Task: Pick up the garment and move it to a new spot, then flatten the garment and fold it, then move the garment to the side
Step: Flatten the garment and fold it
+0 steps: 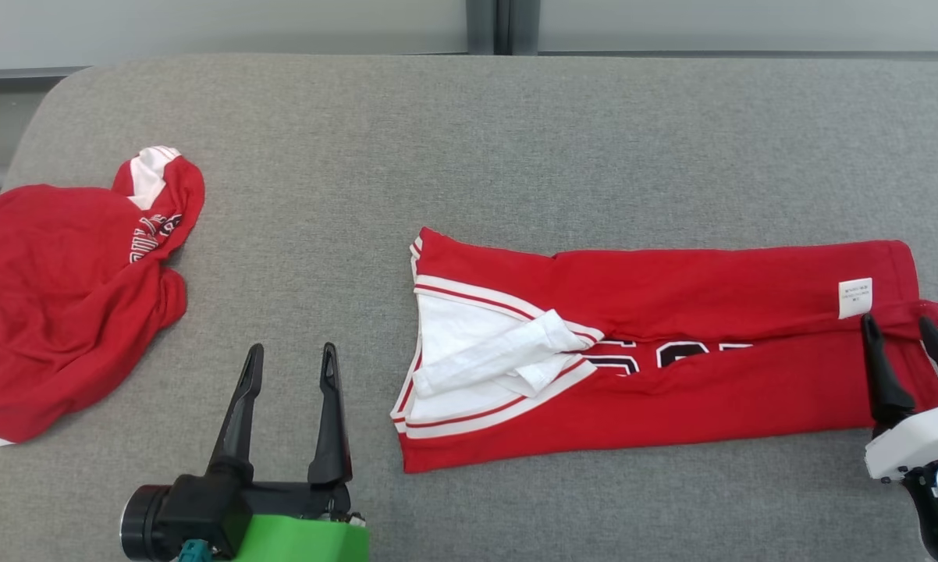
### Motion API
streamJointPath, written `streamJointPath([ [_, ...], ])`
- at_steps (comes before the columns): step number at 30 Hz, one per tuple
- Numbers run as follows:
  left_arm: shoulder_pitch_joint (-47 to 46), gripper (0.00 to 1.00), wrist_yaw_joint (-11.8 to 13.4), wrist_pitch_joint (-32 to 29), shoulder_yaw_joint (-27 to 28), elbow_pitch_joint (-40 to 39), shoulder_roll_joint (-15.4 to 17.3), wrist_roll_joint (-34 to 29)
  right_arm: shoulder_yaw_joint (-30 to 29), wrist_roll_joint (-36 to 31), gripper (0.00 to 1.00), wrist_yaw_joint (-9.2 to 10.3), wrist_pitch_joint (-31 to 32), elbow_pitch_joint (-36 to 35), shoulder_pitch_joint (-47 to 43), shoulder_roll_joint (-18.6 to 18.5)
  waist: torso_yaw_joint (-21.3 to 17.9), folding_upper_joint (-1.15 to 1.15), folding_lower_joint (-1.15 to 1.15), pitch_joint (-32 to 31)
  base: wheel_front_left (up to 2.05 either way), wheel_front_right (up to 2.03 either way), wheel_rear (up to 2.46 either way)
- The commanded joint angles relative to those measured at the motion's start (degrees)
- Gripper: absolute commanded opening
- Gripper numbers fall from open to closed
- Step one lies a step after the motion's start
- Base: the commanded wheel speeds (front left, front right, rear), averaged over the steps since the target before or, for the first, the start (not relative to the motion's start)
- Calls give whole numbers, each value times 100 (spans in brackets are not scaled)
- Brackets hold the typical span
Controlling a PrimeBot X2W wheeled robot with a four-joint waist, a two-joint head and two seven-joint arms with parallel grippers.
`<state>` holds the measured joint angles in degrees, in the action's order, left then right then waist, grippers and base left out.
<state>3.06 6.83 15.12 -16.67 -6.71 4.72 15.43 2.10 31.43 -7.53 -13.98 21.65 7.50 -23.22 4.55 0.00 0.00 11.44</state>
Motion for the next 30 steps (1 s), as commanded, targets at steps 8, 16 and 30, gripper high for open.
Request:
streamJointPath([
  [8, 148, 100, -362, 1, 122, 151, -148, -512, -592, 41, 100, 9, 394, 753, 370, -130, 276, 0, 0, -57, 0, 0, 0],
  [16, 76, 100, -469, 1, -7, 203, -179, -566, -737, -53, 100, 10, 1076, 1531, 892, -358, 341, 0, 0, 109, 0, 0, 0],
  [30, 63, 100, -341, 2, 33, 134, -180, -425, -526, 173, 100, 9, 1535, 1529, 386, -89, 254, 0, 0, 202, 0, 0, 0],
])
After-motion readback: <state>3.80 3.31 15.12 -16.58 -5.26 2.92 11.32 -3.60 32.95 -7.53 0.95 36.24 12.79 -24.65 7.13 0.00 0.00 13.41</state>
